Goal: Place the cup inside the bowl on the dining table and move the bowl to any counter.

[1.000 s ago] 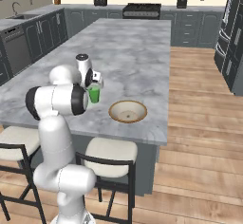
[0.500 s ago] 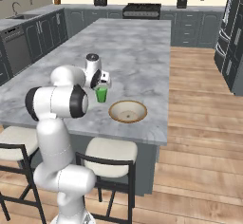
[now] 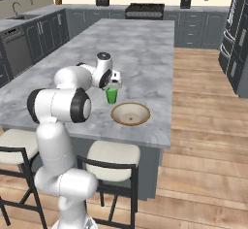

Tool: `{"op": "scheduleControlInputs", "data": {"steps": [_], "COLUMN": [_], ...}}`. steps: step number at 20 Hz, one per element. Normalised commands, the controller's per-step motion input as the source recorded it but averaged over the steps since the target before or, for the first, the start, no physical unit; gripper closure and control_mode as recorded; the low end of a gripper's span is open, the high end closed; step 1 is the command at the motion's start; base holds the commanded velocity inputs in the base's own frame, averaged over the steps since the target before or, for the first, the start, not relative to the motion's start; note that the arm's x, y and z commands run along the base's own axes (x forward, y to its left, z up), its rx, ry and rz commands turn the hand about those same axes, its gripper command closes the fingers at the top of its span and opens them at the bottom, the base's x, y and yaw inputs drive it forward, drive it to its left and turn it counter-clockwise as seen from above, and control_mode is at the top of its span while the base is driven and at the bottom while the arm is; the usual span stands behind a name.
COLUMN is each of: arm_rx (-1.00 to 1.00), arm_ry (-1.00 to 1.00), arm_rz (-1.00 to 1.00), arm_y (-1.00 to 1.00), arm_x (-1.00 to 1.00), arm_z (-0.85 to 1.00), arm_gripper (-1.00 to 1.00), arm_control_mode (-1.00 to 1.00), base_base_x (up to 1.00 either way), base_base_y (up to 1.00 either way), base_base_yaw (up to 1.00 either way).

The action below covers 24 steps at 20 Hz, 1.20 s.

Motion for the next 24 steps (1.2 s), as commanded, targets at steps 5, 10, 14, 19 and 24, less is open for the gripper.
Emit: {"op": "scheduleControlInputs", "data": {"steps": [5, 10, 14, 19, 24], "arm_rx": [-0.07, -0.04, 0.0, 0.0, 0.0], "arm_ry": [0.0, 0.0, 0.0, 0.0, 0.0], "arm_rz": [0.01, 0.01, 0.02, 0.05, 0.09], "arm_y": [-0.26, -0.28, -0.38, -0.41, -0.23], "arm_x": [-0.1, -0.19, -0.24, -0.09, 0.0], "arm_z": [0.0, 0.0, -0.01, -0.06, -0.13], "arm_gripper": [1.0, 1.0, 1.0, 1.0, 1.0], "arm_control_mode": [-1.0, -1.0, -1.0, -1.0, -1.0], "base_base_x": [0.0, 0.0, 0.0, 0.0, 0.0], "base_base_y": [0.0, 0.0, 0.0, 0.0, 0.0], "base_base_yaw": [0.0, 0.0, 0.0, 0.0, 0.0]}}
